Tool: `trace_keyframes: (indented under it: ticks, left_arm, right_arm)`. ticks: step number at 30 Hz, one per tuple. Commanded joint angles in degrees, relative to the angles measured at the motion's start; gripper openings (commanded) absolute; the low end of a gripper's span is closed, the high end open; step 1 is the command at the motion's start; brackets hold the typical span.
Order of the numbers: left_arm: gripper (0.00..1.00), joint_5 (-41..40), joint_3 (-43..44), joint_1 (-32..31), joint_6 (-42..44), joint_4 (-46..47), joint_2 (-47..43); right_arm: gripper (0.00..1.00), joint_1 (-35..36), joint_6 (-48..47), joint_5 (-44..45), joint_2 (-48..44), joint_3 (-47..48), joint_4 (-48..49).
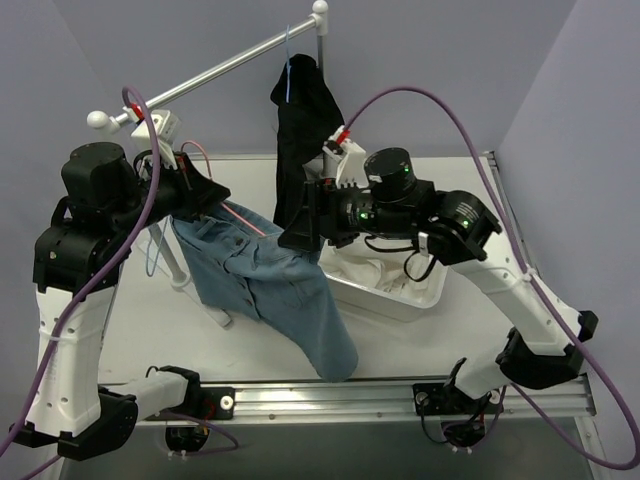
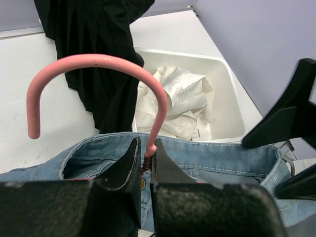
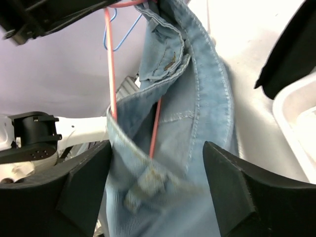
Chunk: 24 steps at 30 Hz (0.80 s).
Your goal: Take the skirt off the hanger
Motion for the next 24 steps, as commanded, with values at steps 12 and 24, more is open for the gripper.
trace_keyframes:
  ticks: [12, 24]
  left_arm:
    - [0.02, 0.4, 0.8, 0.1, -1.1, 4.3, 0.5]
    - [0.02, 0.1, 0.7, 0.1, -1.5, 4.3, -0.3]
  right_arm:
    - [0.59, 0.2, -2.0, -1.8, -5.9, -3.5, 1.0]
    - [0.45, 0.2, -1.6, -1.1, -4.1, -2.8, 2.6]
